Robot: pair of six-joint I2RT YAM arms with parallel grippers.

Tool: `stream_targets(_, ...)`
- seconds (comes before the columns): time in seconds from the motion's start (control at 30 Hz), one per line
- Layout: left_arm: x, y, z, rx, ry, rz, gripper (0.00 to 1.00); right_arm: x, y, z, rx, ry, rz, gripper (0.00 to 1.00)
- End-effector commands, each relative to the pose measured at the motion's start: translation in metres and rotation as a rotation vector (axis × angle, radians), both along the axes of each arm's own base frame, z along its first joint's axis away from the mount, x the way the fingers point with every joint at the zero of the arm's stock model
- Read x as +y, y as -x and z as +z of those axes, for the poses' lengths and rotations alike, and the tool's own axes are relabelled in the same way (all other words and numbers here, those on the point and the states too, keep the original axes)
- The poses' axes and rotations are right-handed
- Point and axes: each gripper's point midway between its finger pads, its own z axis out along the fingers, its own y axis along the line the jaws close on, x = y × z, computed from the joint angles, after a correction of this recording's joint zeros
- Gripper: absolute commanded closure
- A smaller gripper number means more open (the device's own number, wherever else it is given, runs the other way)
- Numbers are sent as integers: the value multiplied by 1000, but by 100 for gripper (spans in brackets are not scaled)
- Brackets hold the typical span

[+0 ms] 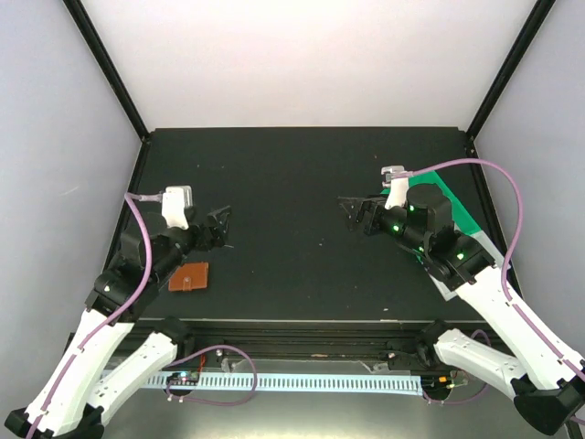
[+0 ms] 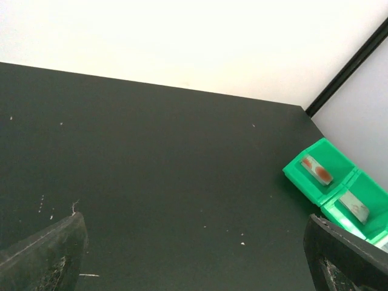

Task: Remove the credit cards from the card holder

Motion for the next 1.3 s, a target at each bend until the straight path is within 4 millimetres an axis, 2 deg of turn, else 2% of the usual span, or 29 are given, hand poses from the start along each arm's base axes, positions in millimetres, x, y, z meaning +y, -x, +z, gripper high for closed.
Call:
stream_targets(0.0, 12, 2, 0, -9, -9, 54, 1, 0, 0, 1, -13, -3, 10, 0)
stream_targets(0.2, 17, -2, -12, 23, -6, 99, 1, -1, 2, 2, -16, -5, 10, 0)
stream_targets(0.37, 28, -18, -51, 153, -65, 206, 1, -2, 1, 2, -20, -4, 6, 0)
stream_targets(0.5, 51, -25, -78, 270, -62, 402, 1, -1, 3, 6, -29, -3, 23, 0)
stream_targets(0.63, 75, -21, -110, 385, -53, 584, 6, 0, 4, 5, -34, -7, 29, 0)
stream_targets(0.83, 94, -23, -172, 659, 48, 682, 5, 10, 11, 5, -35, -14, 104, 0)
stream_targets(1.0, 108, -27, -203, 736, 157, 738, 4, 13, 12, 3, -22, -11, 116, 0)
stream_targets(1.17, 133, -15, -234, 797, 214, 882, 4, 12, 13, -3, -7, 5, 118, 0)
stream_targets(1.27, 140, -5, -252, 848, 227, 935, 4, 8, 12, -9, 1, 33, 105, 0)
